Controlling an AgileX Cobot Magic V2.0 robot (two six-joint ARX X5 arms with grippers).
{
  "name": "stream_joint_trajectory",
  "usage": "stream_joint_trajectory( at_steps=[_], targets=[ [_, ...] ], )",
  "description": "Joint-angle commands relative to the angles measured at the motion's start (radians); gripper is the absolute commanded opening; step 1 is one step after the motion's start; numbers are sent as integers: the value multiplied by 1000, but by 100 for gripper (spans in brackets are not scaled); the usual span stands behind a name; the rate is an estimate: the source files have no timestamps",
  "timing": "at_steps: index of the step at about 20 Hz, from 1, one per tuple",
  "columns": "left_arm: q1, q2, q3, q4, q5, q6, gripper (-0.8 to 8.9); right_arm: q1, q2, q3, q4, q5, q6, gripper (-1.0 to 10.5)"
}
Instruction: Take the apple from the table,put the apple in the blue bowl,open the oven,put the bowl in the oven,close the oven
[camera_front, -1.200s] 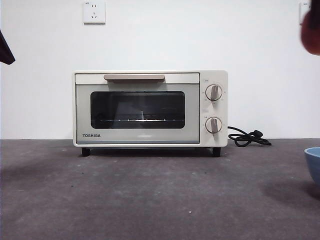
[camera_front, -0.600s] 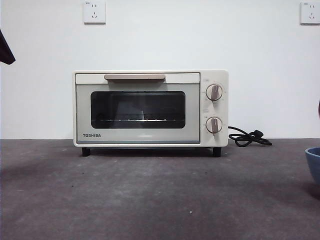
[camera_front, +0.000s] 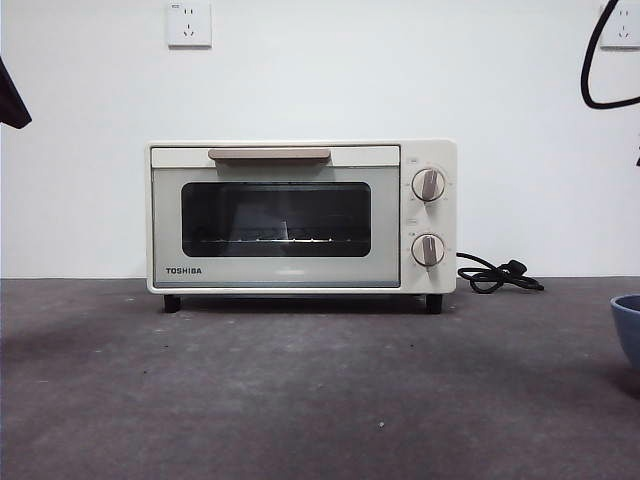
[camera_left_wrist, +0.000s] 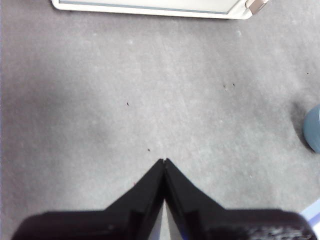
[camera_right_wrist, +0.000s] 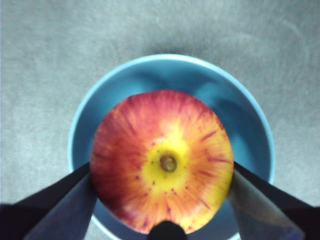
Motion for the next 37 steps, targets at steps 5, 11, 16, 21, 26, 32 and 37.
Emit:
stream_joint_trajectory(
  at_steps=[5, 11, 16, 21, 26, 32, 37],
  targets=[
    [-2, 3, 0, 30, 0, 15, -5, 0, 0, 0, 17, 1, 16, 486],
    [-2, 5, 0, 30, 0, 15, -5, 0, -1, 0, 23, 0, 13, 572],
    [-3, 11, 0, 87, 2, -2, -5, 0, -5, 43, -2, -4, 10, 570],
    [-31, 69, 0, 296, 90, -79, -6, 0, -50, 114, -85, -18, 14, 522],
    [-58, 243, 49, 468, 156, -172, -5, 0, -136, 173, -161, -19, 14, -15],
    [-71, 503, 322, 465, 169, -167, -6, 0, -266, 177, -218, -19, 35, -11],
    [-93, 687, 515, 451, 166, -167, -5, 0, -360, 177, -182, -194, 76, -11]
  ],
)
